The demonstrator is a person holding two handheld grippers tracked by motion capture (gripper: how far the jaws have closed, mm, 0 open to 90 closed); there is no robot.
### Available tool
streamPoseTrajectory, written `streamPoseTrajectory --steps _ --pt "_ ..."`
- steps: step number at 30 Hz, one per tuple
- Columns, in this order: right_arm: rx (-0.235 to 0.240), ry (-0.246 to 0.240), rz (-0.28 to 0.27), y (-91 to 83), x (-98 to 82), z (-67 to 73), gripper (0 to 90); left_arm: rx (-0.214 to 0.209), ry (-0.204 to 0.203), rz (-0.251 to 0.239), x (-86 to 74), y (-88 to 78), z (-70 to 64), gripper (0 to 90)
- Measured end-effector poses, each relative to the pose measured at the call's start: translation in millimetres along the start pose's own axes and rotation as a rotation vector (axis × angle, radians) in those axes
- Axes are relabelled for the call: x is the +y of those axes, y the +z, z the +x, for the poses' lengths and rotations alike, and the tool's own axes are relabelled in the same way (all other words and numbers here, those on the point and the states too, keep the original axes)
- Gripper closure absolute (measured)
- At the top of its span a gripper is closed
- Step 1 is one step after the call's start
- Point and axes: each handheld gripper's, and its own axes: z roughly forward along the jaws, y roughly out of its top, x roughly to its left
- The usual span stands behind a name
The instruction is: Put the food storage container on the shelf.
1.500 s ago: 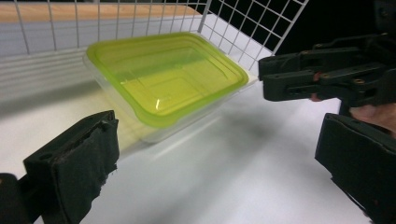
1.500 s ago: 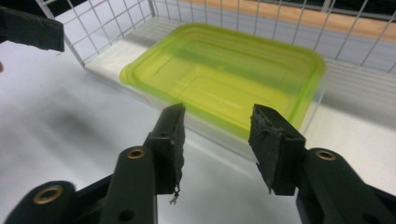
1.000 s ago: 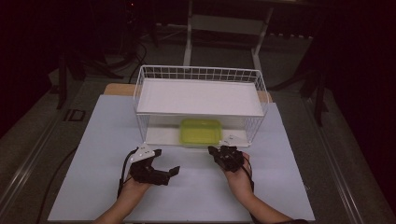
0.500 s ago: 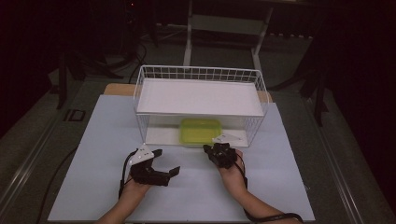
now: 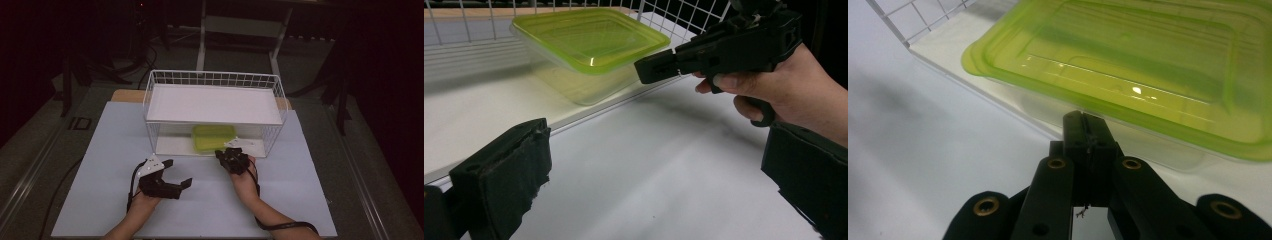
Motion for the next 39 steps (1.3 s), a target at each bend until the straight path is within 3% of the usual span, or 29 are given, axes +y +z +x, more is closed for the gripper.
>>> streamPoseTrajectory --steps 14,28,39 --pt "-0.032 0.02 -0.023 23.4 12.9 -3.5 89.9 -0.003 -0.003 0.003 -1.2 -0.2 0.9 0.3" --pt "-0.063 0.083 -0.032 32.3 24.1 -11.9 89.3 0.001 -0.005 0.016 -3.4 -0.6 1.9 0.3" --pt "-0.041 0.04 -0.033 28.8 22.3 -5.0 87.1 -0.003 0.003 0.014 -2.8 -0.1 -0.7 0.3"
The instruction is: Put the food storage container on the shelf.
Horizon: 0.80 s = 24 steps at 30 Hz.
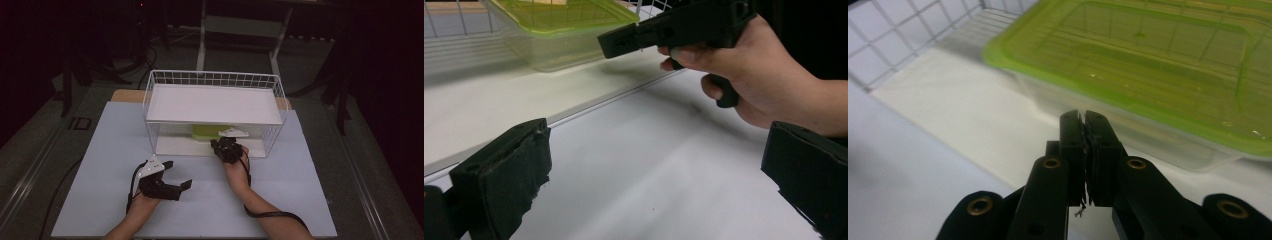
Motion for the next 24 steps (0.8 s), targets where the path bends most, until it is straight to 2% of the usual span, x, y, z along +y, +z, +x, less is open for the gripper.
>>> streamPoseTrajectory --steps 7,9,12,15,16,17,19,20,21,23,24 --pt "0.05 0.002 -0.015 -18.4 -8.7 10.5 84.5 -0.002 0.007 -0.005 1.5 0.0 -1.8 0.3" --pt "0.058 -0.014 -0.018 -23.6 -11.2 13.8 83.4 -0.005 0.009 -0.004 1.7 0.4 -2.6 0.3" --pt "0.08 -0.013 -0.026 -30.9 -13.3 16.3 78.9 -0.007 0.017 -0.001 1.8 1.5 -3.6 0.3" --pt "0.081 -0.021 -0.045 -38.1 -15.2 18.0 71.0 -0.013 0.017 0.002 2.3 2.7 -4.0 0.3" --pt "0.081 -0.021 -0.045 -38.1 -15.2 18.0 71.0 -0.013 0.017 0.002 2.3 2.7 -4.0 0.3" --pt "0.07 -0.018 -0.067 -43.1 -16.1 18.2 59.5 -0.016 0.031 0.014 2.9 4.2 -3.9 0.3" --pt "0.061 0.013 -0.084 -47.5 -16.9 16.3 48.2 -0.009 0.045 0.021 3.3 4.7 -3.4 0.3" --pt "0.061 0.013 -0.084 -47.5 -16.9 16.3 48.2 -0.009 0.045 0.021 3.3 4.7 -3.4 0.3" --pt "0.058 0.034 -0.084 -51.1 -17.6 14.8 39.0 -0.011 0.035 0.021 4.0 4.9 -2.7 0.3" --pt "0.061 0.035 -0.088 -53.2 -18.1 14.2 39.0 -0.011 0.035 0.021 4.0 4.9 -2.7 0.3" --pt "0.078 0.021 -0.078 -56.3 -19.0 13.0 25.9 -0.027 0.033 0.009 6.4 4.1 -2.8 0.3"
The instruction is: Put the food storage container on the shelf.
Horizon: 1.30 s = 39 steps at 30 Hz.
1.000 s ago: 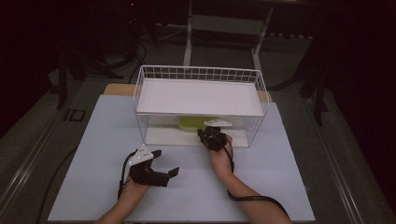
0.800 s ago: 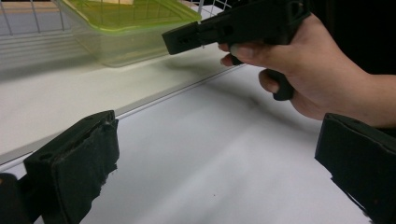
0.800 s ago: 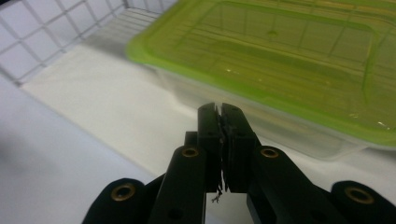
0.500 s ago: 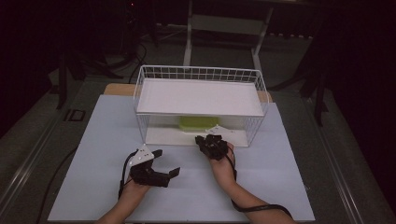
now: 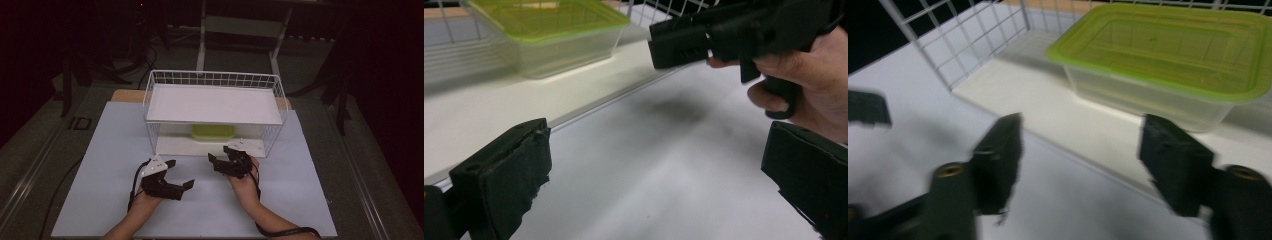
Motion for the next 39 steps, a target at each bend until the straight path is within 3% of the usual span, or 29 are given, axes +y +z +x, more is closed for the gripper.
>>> streamPoseTrajectory --steps 2,5,8,14,17,21,29,35,39 --pt "0.021 -0.012 0.004 -3.8 -1.1 -2.0 19.4 -0.019 0.008 -0.006 2.5 -0.2 -0.9 0.3" --pt "0.058 0.009 0.0 -11.1 -2.9 -6.3 16.0 -0.039 0.04 -0.009 6.3 0.2 -3.4 0.3" --pt "0.066 -0.011 0.009 -17.6 -3.8 -8.8 13.8 -0.074 0.043 -0.021 11.3 0.0 -5.2 0.3" --pt "0.093 -0.052 0.003 -37.1 -7.0 -8.1 14.4 -0.13 0.055 -0.036 19.5 -4.3 -11.9 0.3" --pt "0.107 -0.082 -0.007 -47.8 -8.4 -6.1 14.5 -0.167 0.042 -0.032 21.2 -5.5 -13.9 0.3" --pt "0.134 -0.104 -0.024 -61.8 -9.8 -4.6 14.6 -0.186 0.044 -0.018 22.5 -7.3 -17.1 0.3" --pt "0.155 -0.114 -0.018 -80.9 -15.8 -9.0 14.5 -0.196 0.061 -0.009 23.1 -13.3 -20.9 0.3" --pt "0.149 -0.139 -0.006 -102.0 -31.2 -18.5 14.5 -0.187 0.07 -0.014 12.6 -23.6 -24.2 0.3" --pt "0.136 -0.126 0.002 -106.3 -38.1 -26.6 14.5 -0.175 0.073 -0.004 2.6 -22.4 -21.9 0.3"
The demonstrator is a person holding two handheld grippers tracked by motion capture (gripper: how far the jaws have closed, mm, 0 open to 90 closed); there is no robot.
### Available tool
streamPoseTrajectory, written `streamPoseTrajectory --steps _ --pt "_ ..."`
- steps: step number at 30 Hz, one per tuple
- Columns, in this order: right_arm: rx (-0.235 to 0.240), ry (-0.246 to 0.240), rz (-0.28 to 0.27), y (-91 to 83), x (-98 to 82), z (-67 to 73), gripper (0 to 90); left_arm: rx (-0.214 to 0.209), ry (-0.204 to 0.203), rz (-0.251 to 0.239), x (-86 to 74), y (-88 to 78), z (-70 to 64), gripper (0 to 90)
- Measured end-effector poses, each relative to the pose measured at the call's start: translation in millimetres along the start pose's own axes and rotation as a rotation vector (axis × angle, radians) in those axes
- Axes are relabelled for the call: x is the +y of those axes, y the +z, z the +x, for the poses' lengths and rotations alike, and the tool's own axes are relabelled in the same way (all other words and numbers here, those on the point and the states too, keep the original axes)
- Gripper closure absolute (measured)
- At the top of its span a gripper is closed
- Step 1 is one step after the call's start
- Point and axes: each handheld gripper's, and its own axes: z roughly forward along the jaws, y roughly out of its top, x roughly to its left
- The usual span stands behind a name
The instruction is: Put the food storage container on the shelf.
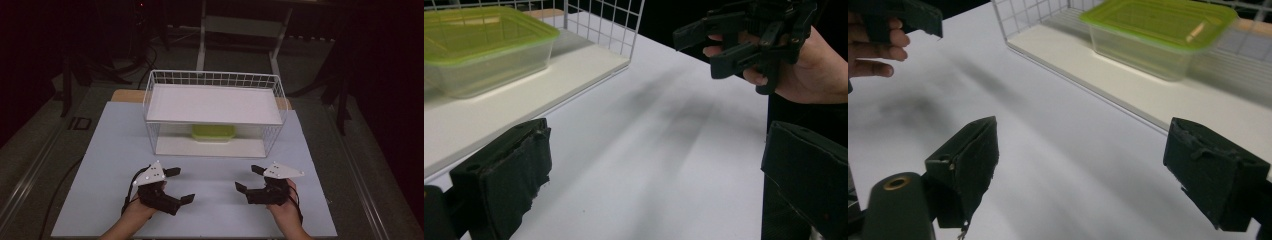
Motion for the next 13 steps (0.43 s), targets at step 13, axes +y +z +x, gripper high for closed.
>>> streamPoseTrajectory --steps 13 --pt "-0.012 0.004 -0.001 1.5 -11.9 -7.9 14.8 0.008 0.043 0.006 -5.1 5.4 -1.8 0.3"
